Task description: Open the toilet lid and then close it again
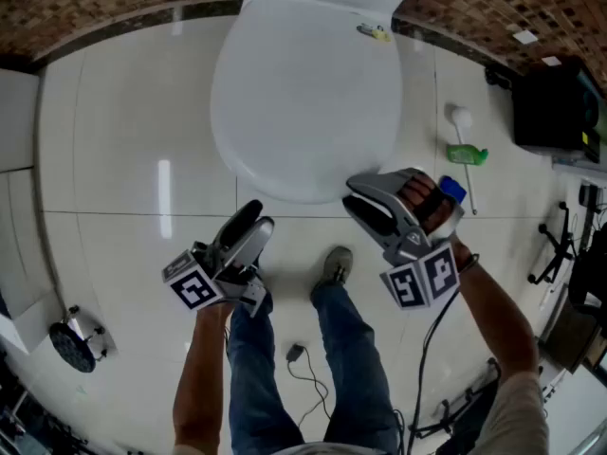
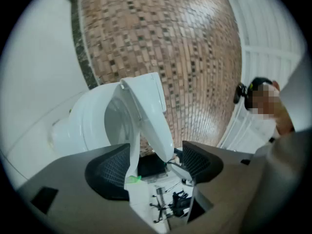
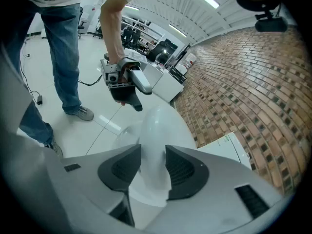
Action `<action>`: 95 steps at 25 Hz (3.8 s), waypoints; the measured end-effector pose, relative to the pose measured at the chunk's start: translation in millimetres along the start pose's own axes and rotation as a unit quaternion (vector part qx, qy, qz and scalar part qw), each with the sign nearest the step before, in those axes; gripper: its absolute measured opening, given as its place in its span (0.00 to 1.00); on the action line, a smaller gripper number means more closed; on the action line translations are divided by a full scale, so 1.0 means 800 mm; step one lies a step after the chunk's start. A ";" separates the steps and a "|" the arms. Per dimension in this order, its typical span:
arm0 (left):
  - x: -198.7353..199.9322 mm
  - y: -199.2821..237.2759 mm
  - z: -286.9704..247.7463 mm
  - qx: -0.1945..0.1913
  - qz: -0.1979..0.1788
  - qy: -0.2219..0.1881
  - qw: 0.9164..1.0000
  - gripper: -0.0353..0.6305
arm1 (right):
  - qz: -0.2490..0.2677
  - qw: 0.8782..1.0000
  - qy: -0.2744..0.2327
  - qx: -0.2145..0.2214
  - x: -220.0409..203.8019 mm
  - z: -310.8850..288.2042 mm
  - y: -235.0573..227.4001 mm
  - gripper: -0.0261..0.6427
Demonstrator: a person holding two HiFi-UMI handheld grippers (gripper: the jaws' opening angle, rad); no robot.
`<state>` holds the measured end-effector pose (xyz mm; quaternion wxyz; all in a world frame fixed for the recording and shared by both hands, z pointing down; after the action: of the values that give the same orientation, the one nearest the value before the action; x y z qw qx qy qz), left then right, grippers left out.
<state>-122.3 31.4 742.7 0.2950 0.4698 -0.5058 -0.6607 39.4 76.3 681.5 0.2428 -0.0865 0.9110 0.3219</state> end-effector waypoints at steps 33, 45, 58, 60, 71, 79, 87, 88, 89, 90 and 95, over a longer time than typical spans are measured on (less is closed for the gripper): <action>0.413 -0.215 -0.464 -0.082 -0.046 -0.027 0.995 0.16 | -0.395 0.861 -0.061 -0.315 0.049 0.284 -0.097 0.29; 0.439 -0.202 -0.516 -0.023 -0.045 -0.030 0.998 0.19 | -0.549 0.696 -0.134 -0.443 0.071 0.333 -0.098 0.29; 0.391 -0.268 -0.420 -0.088 -0.106 -0.039 0.990 0.39 | -0.509 0.745 -0.156 -0.403 0.080 0.365 -0.084 0.29; 0.365 -0.308 -0.370 -0.097 -0.151 -0.024 0.983 0.39 | -0.499 0.765 -0.150 -0.378 0.090 0.374 -0.101 0.29; 0.219 -0.552 -0.148 -0.095 -0.559 0.084 0.820 0.39 | -0.501 0.805 -0.181 -0.261 0.168 0.408 -0.231 0.29; 0.170 -0.583 -0.061 -0.056 -0.631 0.129 0.763 0.39 | -0.501 0.814 -0.211 -0.206 0.255 0.388 -0.247 0.29; 0.154 -0.583 -0.032 -0.063 -0.619 0.127 0.773 0.39 | -0.497 0.826 -0.186 -0.190 0.292 0.369 -0.226 0.28; 0.154 -0.584 -0.031 -0.065 -0.620 0.127 0.772 0.39 | -0.498 0.826 -0.183 -0.188 0.292 0.368 -0.226 0.28; 0.154 -0.585 -0.030 -0.069 -0.620 0.128 0.771 0.39 | -0.500 0.825 -0.186 -0.187 0.294 0.367 -0.226 0.28; 0.154 -0.585 -0.029 -0.071 -0.620 0.128 0.771 0.39 | -0.503 0.821 -0.194 -0.188 0.296 0.367 -0.225 0.28; 0.155 -0.580 -0.015 -0.072 -0.613 0.122 0.777 0.39 | -0.511 0.809 -0.217 -0.193 0.305 0.367 -0.221 0.29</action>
<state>-119.0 65.0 263.0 -0.0805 0.7345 -0.0217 -0.6735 -3.4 123.5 265.4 0.5422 -0.5124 0.5781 0.3306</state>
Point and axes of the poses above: the fingertips, and each gripper's own axes: z backward along the fingers, y to its left, x out of its top, the point moved 4 cm from there along z, backward along the fingers, and after that the axes turned 6 degrees about -z, right-handed, at the moved point
